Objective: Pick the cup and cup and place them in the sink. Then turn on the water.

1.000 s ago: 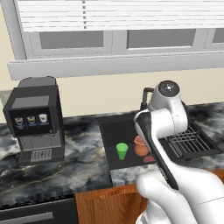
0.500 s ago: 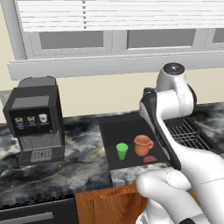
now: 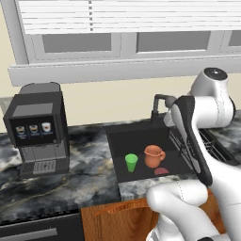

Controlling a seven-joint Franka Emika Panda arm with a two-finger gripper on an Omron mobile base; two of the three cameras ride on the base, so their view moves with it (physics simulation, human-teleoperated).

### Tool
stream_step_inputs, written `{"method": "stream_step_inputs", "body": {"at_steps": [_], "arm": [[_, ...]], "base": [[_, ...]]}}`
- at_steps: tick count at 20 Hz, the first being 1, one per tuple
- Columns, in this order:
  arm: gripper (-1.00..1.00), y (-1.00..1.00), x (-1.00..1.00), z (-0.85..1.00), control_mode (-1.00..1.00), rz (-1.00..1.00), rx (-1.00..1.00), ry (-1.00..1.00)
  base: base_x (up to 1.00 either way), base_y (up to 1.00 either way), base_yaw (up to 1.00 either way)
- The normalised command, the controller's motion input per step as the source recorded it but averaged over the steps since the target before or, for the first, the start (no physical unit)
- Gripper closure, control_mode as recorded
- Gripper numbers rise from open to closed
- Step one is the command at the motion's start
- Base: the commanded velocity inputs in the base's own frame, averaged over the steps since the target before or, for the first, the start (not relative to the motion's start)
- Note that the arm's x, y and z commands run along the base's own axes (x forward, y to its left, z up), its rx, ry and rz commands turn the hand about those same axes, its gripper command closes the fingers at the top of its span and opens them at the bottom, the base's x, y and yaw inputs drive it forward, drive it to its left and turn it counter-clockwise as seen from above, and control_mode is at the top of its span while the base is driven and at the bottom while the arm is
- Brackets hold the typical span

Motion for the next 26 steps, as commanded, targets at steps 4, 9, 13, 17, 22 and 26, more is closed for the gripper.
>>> {"method": "stream_step_inputs", "body": {"at_steps": [4,9,13,17,22,26], "arm": [[-1.0,0.0,-0.08,0.04,-1.0,0.0,0.0,0.0],[-1.0,0.0,-0.17,0.0,-1.0,0.0,0.0,0.0],[-1.0,0.0,-0.09,0.0,-1.0,0.0,0.0,-0.01],[-1.0,0.0,0.0,0.0,-1.0,0.0,0.0,-0.01],[-1.0,0.0,0.0,0.0,1.0,0.0,0.0,0.0],[-1.0,0.0,0.0,0.0,1.0,0.0,0.0,0.0]], "base": [[0.0,0.0,0.0],[0.0,0.0,0.0],[0.0,0.0,0.0],[0.0,0.0,0.0],[-0.05,0.0,0.0],[-0.47,-0.18,-0.16]]}}
